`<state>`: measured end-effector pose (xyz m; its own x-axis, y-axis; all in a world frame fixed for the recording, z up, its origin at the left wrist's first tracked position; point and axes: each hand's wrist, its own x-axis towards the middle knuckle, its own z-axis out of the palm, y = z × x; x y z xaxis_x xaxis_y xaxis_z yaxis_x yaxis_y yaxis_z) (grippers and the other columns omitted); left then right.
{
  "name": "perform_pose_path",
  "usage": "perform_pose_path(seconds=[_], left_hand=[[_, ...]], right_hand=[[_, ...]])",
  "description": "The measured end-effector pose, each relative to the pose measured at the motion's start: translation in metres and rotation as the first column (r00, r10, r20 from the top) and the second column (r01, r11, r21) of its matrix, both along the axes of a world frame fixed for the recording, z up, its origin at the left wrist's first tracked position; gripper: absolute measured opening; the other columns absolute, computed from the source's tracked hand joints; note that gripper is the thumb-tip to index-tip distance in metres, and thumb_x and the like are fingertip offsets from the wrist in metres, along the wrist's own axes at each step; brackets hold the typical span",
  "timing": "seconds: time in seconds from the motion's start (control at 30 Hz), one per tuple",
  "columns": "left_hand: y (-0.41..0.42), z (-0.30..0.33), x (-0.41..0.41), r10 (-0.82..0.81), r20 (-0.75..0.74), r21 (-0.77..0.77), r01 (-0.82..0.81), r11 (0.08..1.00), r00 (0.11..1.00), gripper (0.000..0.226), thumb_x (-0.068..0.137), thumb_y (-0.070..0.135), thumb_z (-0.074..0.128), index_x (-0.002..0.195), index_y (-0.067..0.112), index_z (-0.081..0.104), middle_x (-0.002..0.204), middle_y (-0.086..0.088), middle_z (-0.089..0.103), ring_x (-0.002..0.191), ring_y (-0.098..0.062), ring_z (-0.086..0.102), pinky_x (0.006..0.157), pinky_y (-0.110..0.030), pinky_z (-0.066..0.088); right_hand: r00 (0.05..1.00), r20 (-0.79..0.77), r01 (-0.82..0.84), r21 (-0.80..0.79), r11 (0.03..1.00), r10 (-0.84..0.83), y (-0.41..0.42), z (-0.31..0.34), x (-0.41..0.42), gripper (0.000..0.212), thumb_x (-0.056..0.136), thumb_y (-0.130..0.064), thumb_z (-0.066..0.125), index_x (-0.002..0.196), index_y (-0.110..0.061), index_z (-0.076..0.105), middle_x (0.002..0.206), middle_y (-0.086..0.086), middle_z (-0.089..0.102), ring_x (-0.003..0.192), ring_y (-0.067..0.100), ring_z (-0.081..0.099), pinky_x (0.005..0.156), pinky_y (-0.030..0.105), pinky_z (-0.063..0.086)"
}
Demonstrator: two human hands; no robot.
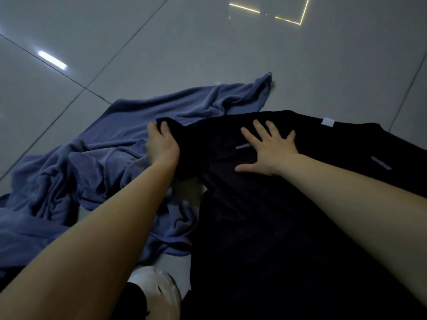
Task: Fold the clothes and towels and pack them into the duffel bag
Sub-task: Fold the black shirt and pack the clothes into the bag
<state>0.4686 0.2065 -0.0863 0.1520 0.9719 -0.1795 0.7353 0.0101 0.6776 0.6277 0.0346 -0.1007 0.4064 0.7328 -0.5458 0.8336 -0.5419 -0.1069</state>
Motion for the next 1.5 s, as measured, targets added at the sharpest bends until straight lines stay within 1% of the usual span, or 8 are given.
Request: perform_pose_path(seconds=[0.13, 0.27, 0.4, 0.6, 0.77, 1.07, 1.2, 1.5], left_hand=[[-0.008, 0.029, 0.003, -0.161, 0.015, 0.325, 0.147, 0.934, 0.987, 0.032, 0.104, 0.032, 0.032, 0.11, 0.003, 0.045, 0.088, -0.019, 0.053, 0.081, -0.038, 0.052, 0.061, -0.034, 0.019], [-0.067, 0.027, 0.031, -0.447, 0.123, 0.236, 0.411, 0.881, 0.886, 0.03, 0.103, 0.032, 0.035, 0.111, 0.007, 0.047, 0.076, -0.008, 0.049, 0.07, -0.033, 0.053, 0.058, -0.036, 0.029], [-0.129, 0.009, 0.052, -0.906, -0.006, -0.149, 0.895, 0.42, 0.424, 0.034, 0.098, 0.038, 0.046, 0.13, 0.029, 0.044, 0.096, -0.001, 0.064, 0.078, -0.028, 0.068, 0.06, -0.032, 0.053], [-0.121, -0.028, 0.058, -0.853, -0.451, 0.162, 0.964, 0.21, 0.262, 0.06, 0.087, 0.046, 0.036, 0.13, 0.01, 0.057, 0.133, -0.019, 0.054, 0.115, -0.041, 0.056, 0.095, -0.046, 0.046], [-0.106, -0.053, 0.041, -0.744, -0.618, -0.152, 0.889, 0.433, 0.256, 0.089, 0.068, 0.083, -0.001, 0.148, 0.045, -0.008, 0.16, 0.005, -0.015, 0.147, -0.024, -0.012, 0.118, -0.045, -0.001], [-0.059, -0.025, 0.126, -0.594, -0.76, -0.111, 0.848, 0.519, 0.265, 0.072, 0.093, 0.065, 0.027, 0.153, 0.034, 0.003, 0.161, -0.009, -0.004, 0.148, -0.028, -0.003, 0.118, -0.049, 0.004], [-0.093, -0.014, 0.123, -0.708, -0.58, 0.132, 0.904, 0.407, 0.404, 0.063, 0.096, 0.053, 0.034, 0.151, 0.026, 0.025, 0.16, -0.009, 0.011, 0.147, -0.029, 0.01, 0.116, -0.051, 0.012], [-0.154, -0.064, 0.027, -0.791, -0.593, -0.123, 0.953, 0.277, 0.153, 0.073, 0.08, 0.079, -0.003, 0.145, 0.046, -0.014, 0.158, 0.003, -0.021, 0.142, -0.018, -0.027, 0.112, -0.054, -0.015]], right_hand=[[0.998, 0.012, -0.069, 0.129, 0.989, 0.068, -0.043, 0.007, 0.014, 0.091, 0.082, -0.078, 0.035, 0.15, -0.039, -0.011, 0.161, -0.005, -0.01, 0.148, 0.022, -0.006, 0.116, 0.059, 0.009], [0.999, -0.016, -0.038, 0.139, 0.99, 0.041, -0.094, 0.015, 0.026, 0.081, 0.089, -0.067, 0.037, 0.151, -0.039, -0.007, 0.161, -0.004, -0.003, 0.148, 0.02, 0.002, 0.118, 0.051, 0.014], [0.998, -0.031, 0.051, 0.177, 0.983, -0.047, -0.138, 0.024, 0.038, 0.076, 0.091, -0.06, 0.042, 0.152, -0.038, 0.002, 0.161, -0.002, 0.007, 0.147, 0.021, 0.009, 0.117, 0.047, 0.02], [0.969, 0.025, 0.243, 0.102, 0.965, -0.247, -0.217, 0.025, 0.043, 0.075, 0.093, -0.051, 0.049, 0.153, -0.031, 0.008, 0.161, 0.003, 0.002, 0.147, 0.026, 0.005, 0.117, 0.044, 0.02], [0.942, -0.02, 0.332, -0.107, 0.937, -0.336, -0.253, 0.002, 0.044, 0.094, 0.084, -0.072, 0.045, 0.15, -0.038, -0.013, 0.158, 0.003, -0.023, 0.146, 0.029, -0.015, 0.119, 0.051, 0.007], [0.924, 0.151, 0.366, -0.077, 0.927, -0.352, -0.197, 0.012, 0.124, 0.083, 0.092, -0.066, 0.037, 0.152, -0.035, -0.012, 0.16, 0.004, -0.016, 0.147, 0.028, -0.01, 0.117, 0.056, 0.003], [0.981, 0.11, 0.147, 0.107, 0.983, -0.158, -0.187, 0.021, 0.095, 0.074, 0.093, -0.066, 0.03, 0.153, -0.035, -0.001, 0.162, 0.003, -0.008, 0.148, 0.025, -0.006, 0.118, 0.054, 0.005], [0.963, 0.111, -0.25, 0.018, 0.968, 0.246, -0.27, -0.032, 0.026, 0.082, 0.085, -0.081, 0.015, 0.153, -0.035, 0.015, 0.161, 0.007, 0.012, 0.145, 0.03, 0.012, 0.1, 0.073, 0.025]])
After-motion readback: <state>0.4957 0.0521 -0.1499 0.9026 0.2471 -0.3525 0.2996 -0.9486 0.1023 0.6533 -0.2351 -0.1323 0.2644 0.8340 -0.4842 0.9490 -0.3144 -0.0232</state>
